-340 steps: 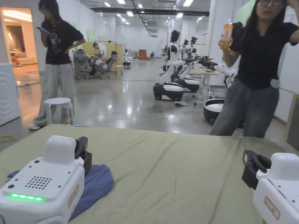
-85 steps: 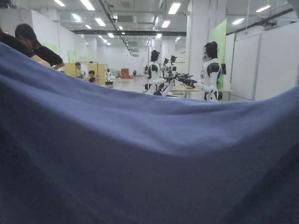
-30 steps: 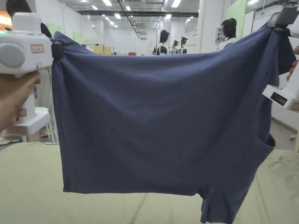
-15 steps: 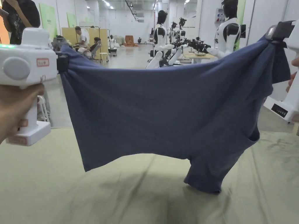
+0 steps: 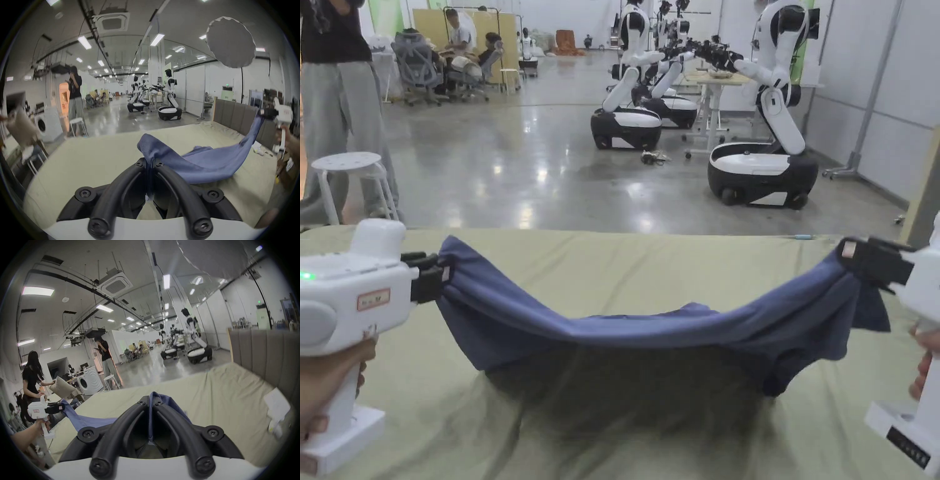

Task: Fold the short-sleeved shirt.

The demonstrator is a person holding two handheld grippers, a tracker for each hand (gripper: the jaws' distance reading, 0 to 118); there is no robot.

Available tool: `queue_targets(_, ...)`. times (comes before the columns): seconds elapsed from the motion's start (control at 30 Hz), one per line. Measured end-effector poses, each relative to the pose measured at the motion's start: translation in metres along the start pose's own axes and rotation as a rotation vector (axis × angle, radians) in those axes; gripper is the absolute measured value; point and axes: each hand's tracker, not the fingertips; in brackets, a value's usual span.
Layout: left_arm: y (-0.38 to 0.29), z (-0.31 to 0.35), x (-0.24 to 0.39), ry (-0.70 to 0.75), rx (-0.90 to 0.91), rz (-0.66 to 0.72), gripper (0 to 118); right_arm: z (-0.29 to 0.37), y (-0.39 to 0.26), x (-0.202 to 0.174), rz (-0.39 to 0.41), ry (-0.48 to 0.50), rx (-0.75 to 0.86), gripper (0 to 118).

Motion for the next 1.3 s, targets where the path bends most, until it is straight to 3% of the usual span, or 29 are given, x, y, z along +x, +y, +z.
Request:
queue_targets(0.13, -0.064, 0.009, 0.004, 0.013, -0.115, 0.021, 5, 0.018, -0.072, 0.018, -0.076, -0.028, -0.081, 3)
queue_targets(0.27, -0.121, 0.031, 0.011, 0.007, -0.215, 0.033, 5, 0.042, -0.128, 0.028, -0.075, -0.086, -0.199, 3)
queue_targets(0.43, -0.188, 0.053, 0.002, -0.006, -0.337, 0.104, 5, 0.073, -0.179, 0.044, -0.136, -0.119, -0.323, 3)
queue_targets(0.83, -0.230, 0.143, 0.006, -0.014, -0.350, 0.096, 5, 0.175, -0.209, 0.041, -0.116, -0.176, -0.391, 4)
queue_targets(0.97, -0.248, 0.160, 0.016, -0.011, -0.376, 0.056, 5, 0.193, -0.226, 0.028, -0.022, -0.175, -0.460, 3)
queue_targets(1.07, -0.260, 0.164, 0.017, 0.002, -0.373, 0.080, 7, 0.193, -0.238, 0.025, -0.016, -0.189, -0.459, 4)
queue_targets(1.1, -0.262, 0.167, 0.016, 0.027, -0.351, 0.096, 15, 0.193, -0.237, 0.026, -0.028, -0.195, -0.452, 11)
queue_targets(1.13, -0.261, 0.170, 0.015, 0.040, -0.337, 0.102, 34, 0.194, -0.236, 0.028, -0.032, -0.212, -0.444, 31)
queue_targets(1.17, -0.259, 0.175, 0.016, 0.086, -0.320, 0.090, 77, 0.196, -0.233, 0.027, -0.010, -0.249, -0.435, 70)
queue_targets(1.2, -0.252, 0.181, 0.019, 0.101, -0.282, 0.077, 109, 0.199, -0.229, 0.024, 0.012, -0.270, -0.427, 118)
queue_targets(1.23, -0.246, 0.189, 0.019, 0.098, -0.236, 0.081, 116, 0.204, -0.225, 0.023, 0.018, -0.279, -0.412, 114)
queue_targets(1.27, -0.235, 0.210, 0.017, 0.112, -0.091, 0.119, 112, 0.208, -0.214, 0.018, 0.086, -0.250, -0.256, 110)
queue_targets(1.3, -0.224, 0.227, 0.018, 0.101, -0.073, 0.103, 113, 0.209, -0.206, 0.014, 0.053, -0.252, -0.249, 113)
